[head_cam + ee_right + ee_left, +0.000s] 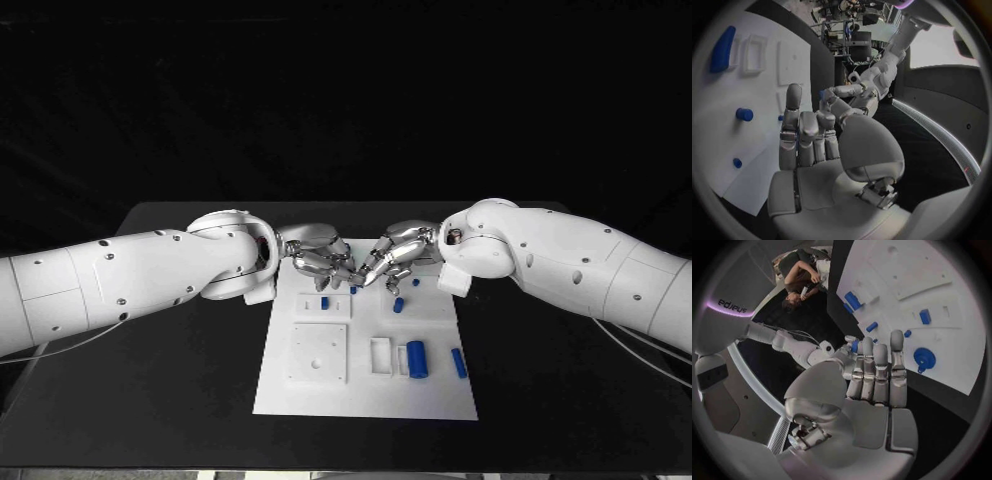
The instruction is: Assemble the parts on the task board
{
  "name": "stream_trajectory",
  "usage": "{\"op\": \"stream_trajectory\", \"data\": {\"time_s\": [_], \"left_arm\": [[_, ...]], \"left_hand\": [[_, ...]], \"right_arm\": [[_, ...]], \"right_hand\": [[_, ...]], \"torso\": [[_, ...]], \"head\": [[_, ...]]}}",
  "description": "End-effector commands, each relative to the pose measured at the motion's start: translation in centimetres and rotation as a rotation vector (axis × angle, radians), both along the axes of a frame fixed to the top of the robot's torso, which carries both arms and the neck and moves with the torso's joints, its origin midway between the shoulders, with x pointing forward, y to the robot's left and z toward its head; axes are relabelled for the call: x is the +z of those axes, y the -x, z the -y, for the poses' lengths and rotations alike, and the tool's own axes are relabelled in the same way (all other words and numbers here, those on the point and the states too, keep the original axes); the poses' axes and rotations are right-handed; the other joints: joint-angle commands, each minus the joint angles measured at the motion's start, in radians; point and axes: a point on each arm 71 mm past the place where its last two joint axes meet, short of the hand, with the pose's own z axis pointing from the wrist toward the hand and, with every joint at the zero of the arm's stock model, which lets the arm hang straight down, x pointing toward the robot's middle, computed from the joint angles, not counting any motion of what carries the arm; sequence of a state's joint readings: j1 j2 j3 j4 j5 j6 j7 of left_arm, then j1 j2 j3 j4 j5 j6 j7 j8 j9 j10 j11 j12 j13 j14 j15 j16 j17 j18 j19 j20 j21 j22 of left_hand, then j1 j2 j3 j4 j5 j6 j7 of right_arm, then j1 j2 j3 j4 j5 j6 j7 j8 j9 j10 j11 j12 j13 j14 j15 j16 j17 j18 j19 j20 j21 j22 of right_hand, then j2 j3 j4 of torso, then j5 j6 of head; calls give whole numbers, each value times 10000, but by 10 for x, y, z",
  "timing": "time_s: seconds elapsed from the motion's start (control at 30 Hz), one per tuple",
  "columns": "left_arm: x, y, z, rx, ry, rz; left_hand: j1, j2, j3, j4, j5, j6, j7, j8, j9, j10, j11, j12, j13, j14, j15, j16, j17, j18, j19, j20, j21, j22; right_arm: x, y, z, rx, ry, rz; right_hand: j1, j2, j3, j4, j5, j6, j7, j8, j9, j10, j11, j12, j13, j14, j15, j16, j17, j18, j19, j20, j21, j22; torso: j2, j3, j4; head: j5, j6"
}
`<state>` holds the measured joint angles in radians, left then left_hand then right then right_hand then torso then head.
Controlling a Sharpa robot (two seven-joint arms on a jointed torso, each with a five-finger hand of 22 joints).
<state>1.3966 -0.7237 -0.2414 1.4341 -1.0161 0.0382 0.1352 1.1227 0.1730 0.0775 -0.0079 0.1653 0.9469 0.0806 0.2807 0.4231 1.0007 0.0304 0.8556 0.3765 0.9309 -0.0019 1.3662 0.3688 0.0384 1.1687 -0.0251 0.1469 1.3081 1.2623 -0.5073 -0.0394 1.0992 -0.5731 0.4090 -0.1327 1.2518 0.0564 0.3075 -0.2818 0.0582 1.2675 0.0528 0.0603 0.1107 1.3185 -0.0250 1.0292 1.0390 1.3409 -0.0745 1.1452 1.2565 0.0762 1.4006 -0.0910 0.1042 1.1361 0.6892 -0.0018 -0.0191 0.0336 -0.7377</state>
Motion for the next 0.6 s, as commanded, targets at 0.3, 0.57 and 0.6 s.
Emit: {"op": "stream_trajectory", "data": {"time_s": [0.3, 0.57, 0.6], "left_arm": [[1, 2, 3, -176, 279, -294], [1, 2, 4, -177, 312, -341], [1, 2, 4, -177, 330, -354]], "left_hand": [[701, 221, 258, -431, -65, -37, -46, 184, 245, 76, -70, -103, -28, 24, -91, 6, 30, 15, 11, -71, 130, 214], [770, 140, 161, -477, -62, -60, -49, 208, 295, 81, -70, -123, -34, 21, -88, -2, 35, 13, -15, -68, 162, 211], [786, 135, 158, -488, -59, -64, -50, 205, 295, 81, -71, -124, -34, 20, -88, -3, 35, 14, -18, -69, 165, 211]], "right_arm": [[0, 3, -4, 146, -172, -170], [0, 2, -3, 53, -220, -166], [0, 2, -3, 46, -223, -165]], "right_hand": [[-9, 74, 7, 15, 41, 81, 8, 41, 22, -83, 18, 58, 8, -83, 16, 42, -11, -49, -90, 0, -29, 14], [-13, 72, 10, 16, 38, 79, 9, 42, 29, -79, 18, 68, 16, -85, 16, 41, -15, -50, -90, 1, -30, 15], [-13, 72, 10, 16, 38, 79, 9, 42, 29, -79, 18, 68, 16, -85, 16, 41, -15, -50, -90, 1, -30, 15]], "torso": [[6, 4, -11], [8, 12, -13], [8, 11, -13]], "head": [[21, -33], [4, -37], [4, -37]]}}
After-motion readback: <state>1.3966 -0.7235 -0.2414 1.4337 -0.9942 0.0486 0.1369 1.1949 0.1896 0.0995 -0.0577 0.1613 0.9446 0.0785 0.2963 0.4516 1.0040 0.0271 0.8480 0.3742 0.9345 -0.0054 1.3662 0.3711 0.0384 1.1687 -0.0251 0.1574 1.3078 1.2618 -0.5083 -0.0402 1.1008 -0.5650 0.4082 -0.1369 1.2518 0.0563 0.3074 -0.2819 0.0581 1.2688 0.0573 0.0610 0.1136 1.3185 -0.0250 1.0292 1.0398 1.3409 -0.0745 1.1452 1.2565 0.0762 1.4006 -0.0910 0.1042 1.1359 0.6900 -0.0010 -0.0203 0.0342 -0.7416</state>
